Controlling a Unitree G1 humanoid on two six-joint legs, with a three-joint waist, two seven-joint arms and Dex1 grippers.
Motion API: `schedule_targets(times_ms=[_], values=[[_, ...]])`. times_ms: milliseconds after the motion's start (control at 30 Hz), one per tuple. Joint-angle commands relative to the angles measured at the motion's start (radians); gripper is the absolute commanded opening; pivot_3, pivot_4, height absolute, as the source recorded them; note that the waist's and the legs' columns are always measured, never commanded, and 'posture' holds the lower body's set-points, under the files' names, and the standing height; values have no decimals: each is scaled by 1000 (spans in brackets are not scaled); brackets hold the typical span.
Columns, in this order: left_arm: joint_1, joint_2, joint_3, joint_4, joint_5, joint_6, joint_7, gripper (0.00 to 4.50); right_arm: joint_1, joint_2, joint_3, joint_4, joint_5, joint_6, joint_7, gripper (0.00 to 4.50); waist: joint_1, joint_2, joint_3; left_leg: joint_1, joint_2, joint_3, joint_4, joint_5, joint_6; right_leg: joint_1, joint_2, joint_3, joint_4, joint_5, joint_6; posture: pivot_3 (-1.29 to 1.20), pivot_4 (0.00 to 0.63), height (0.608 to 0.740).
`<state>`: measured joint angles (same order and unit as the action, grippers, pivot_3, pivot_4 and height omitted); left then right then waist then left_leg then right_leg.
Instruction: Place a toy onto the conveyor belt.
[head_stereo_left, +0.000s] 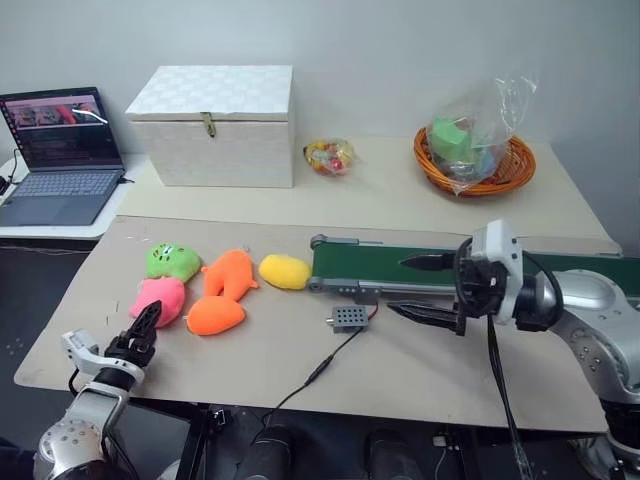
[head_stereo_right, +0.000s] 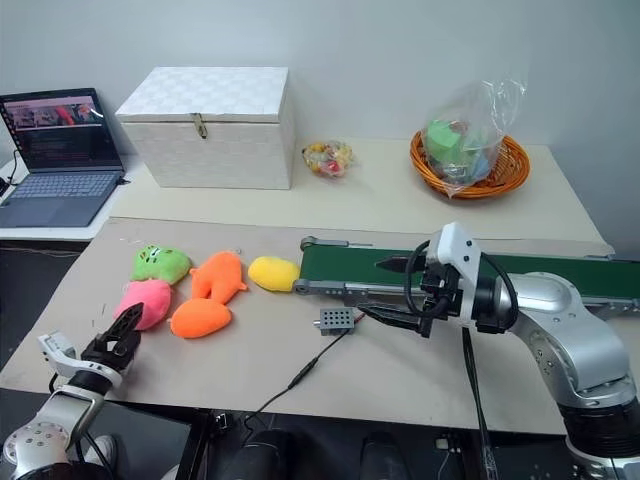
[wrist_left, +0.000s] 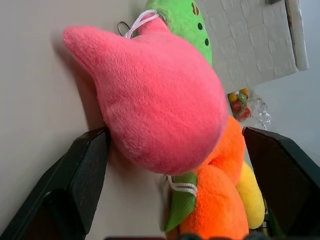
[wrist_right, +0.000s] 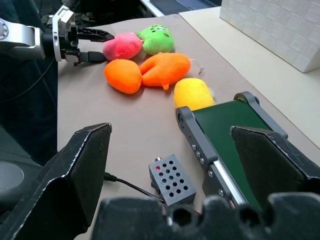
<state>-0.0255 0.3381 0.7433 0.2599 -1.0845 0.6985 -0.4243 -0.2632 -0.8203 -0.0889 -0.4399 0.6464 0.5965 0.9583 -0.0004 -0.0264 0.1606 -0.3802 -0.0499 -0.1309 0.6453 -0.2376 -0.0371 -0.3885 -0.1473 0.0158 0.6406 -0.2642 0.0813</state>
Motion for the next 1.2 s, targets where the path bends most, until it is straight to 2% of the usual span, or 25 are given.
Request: schedule_targets(times_ms=[33, 300, 333, 533, 633, 833, 933, 1033, 1133, 1200], values=[[-10, 1, 12, 7, -4, -14, 2, 3315, -8, -2, -23, -11, 3, -4, -6, 4500, -3, 0, 0, 0, 0, 0, 0, 0, 0, 0, 0, 0, 0, 0, 0, 0, 150, 740], [-8, 5, 21, 27, -6, -27, -8, 284, -11, -2, -4, -6, -18, -1, -12, 4500, -10, 0, 0, 0, 0, 0, 0, 0, 0, 0, 0, 0, 0, 0, 0, 0, 150, 740], [-4, 4, 21, 25, -6, -28, -10, 55, -12, 0, 0, -8, -17, 1, -12, 4500, -11, 0, 0, 0, 0, 0, 0, 0, 0, 0, 0, 0, 0, 0, 0, 0, 150, 740], [15, -16, 30, 5, -12, -47, -8, 55, -14, 3, 11, -9, -15, -3, -3, 4500, -12, 0, 0, 0, 0, 0, 0, 0, 0, 0, 0, 0, 0, 0, 0, 0, 150, 740], [56, -27, 36, -106, -50, -34, -22, 55, -11, -2, 10, -6, -17, -10, 3, 4500, -15, -1, 0, 0, 0, 0, 0, 0, 0, 0, 0, 0, 0, 0, 0, 0, 150, 740], [82, 80, 114, -360, -187, -3, 25, 55, 7, -4, 6, -3, -16, -16, 13, 4500, -12, -3, 2, -1, 1, 0, 0, 0, 0, -1, 0, 0, 0, 0, 0, 0, 150, 740], [53, 152, 95, -451, -211, 15, 64, 55, 24, -5, 16, 2, -32, -22, 13, 4500, -9, -3, 2, -1, 0, 0, 0, 0, 0, -1, 0, 0, 0, 0, 0, 0, 150, 740], [-94, 216, -54, -578, -166, 24, 139, 55, 67, -7, 25, 6, -57, -38, 20, 4500, 5, -3, 2, -1, 0, -1, 0, 0, 0, 0, 0, 0, -1, 0, 0, 0, 150, 740], [-262, 272, -292, -609, 61, 10, 186, 55, 76, 10, 14, 7, -51, -34, 5, 4500, 11, -3, 2, -2, -1, -1, 0, 0, -1, 0, 0, -1, 0, 0, 0, 0, 150, 740], [-364, 287, -495, -597, 256, -31, 177, 55, 84, 17, 10, 2, -54, -36, -4, 4500, 12, -3, 2, -1, -1, -1, 0, 1, -1, 0, 0, -1, 0, 0, 0, 0, 150, 740]])
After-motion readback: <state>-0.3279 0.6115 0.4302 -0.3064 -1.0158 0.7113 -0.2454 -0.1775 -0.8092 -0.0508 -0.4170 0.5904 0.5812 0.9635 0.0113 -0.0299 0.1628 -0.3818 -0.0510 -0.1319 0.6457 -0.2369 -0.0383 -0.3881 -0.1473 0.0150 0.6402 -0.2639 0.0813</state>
